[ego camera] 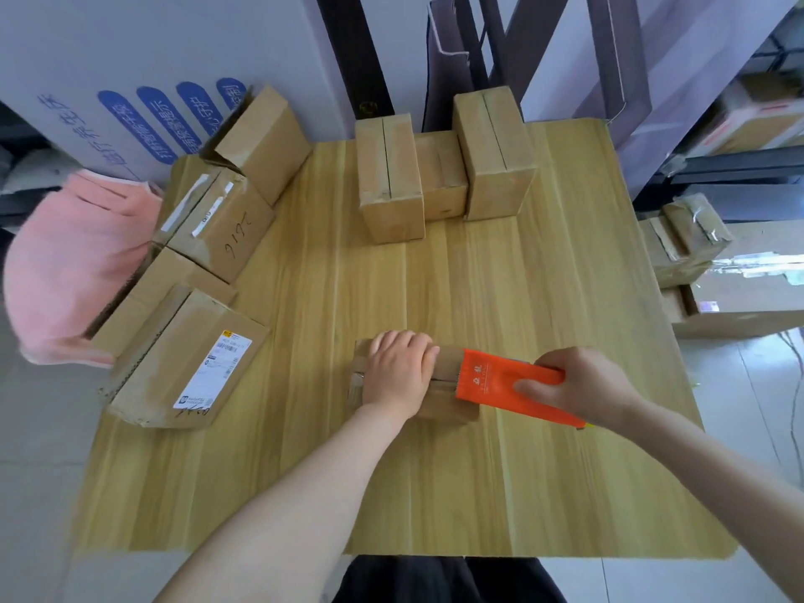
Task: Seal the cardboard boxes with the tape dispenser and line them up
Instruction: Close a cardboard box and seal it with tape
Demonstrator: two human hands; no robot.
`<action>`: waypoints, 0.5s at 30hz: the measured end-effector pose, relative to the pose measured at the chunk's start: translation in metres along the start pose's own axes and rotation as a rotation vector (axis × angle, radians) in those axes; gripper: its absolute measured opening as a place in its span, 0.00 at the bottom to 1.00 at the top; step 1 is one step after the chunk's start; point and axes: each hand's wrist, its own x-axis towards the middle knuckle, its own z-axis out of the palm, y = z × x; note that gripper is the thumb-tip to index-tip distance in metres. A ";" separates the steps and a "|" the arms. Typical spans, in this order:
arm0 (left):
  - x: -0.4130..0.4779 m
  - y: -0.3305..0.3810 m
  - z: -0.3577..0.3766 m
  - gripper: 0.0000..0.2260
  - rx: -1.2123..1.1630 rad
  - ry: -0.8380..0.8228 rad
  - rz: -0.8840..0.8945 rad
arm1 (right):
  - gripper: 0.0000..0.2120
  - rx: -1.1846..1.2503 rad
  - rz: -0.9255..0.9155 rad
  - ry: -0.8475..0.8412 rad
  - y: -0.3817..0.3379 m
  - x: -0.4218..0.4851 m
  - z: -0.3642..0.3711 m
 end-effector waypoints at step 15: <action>-0.001 0.009 -0.003 0.19 0.024 -0.014 -0.040 | 0.20 -0.275 0.073 -0.082 0.001 0.025 -0.006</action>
